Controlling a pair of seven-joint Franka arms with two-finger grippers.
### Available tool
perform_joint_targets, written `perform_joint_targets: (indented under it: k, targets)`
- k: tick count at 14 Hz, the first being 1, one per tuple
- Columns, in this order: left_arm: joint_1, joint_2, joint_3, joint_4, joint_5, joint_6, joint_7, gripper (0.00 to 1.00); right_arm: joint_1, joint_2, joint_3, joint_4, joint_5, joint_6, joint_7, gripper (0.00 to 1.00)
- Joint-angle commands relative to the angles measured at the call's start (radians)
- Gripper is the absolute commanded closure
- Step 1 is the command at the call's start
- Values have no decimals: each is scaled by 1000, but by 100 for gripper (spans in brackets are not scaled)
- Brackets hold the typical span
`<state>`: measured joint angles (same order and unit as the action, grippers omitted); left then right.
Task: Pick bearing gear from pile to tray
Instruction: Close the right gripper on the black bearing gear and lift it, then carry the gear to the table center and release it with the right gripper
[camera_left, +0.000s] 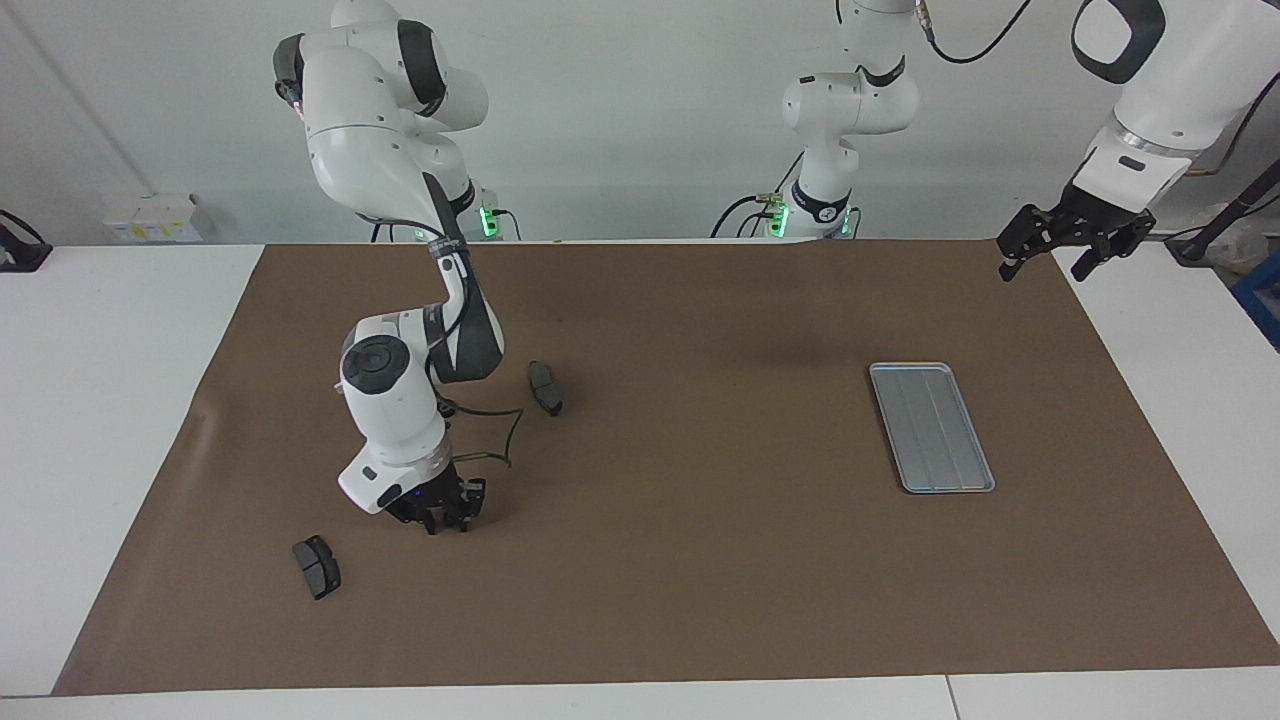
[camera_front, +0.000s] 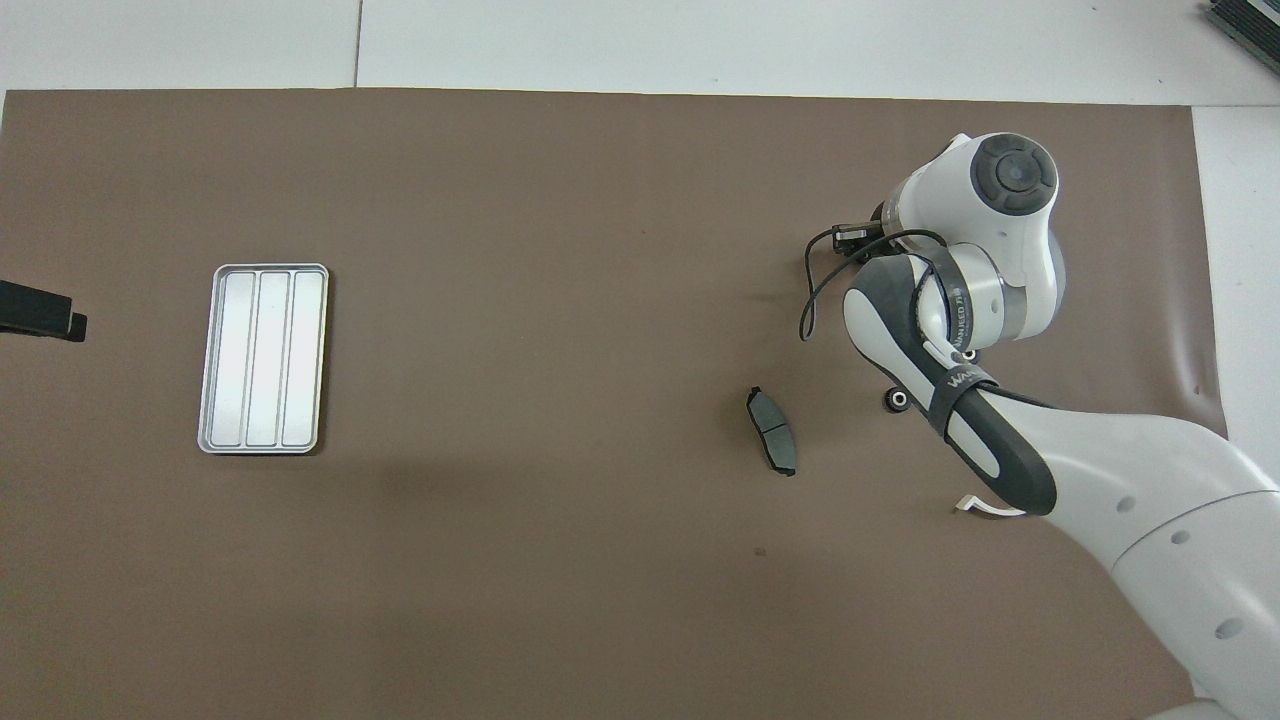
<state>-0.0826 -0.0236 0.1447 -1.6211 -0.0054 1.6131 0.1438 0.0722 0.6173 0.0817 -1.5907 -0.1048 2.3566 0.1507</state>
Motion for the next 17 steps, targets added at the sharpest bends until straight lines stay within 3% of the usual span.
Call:
perform_joint_targets:
  k: [1,4,6,9,12,17]
  targets:
    - [12,-27,-8,-25,18,1,-9,0,-6,-19,7,-15,-23,-23,26,61]
    - [14,-27,-8,-26,18,1,-7,0,-5,-22,9,-15,-23,-33,26,75]
    - [12,-27,-8,-25,18,-1,-7,0,-5,-34,9,-15,-21,-39,26,98]
    - [14,-27,-8,-25,18,7,-6,0,6,-80,15,-14,-4,-72,39,100]
    - [14,-25,-8,-25,18,8,-6,0,9,-114,84,-6,-4,-123,163,100]
    - [12,-27,-10,-25,18,4,-9,0,171,-113,98,34,-12,-126,415,100]
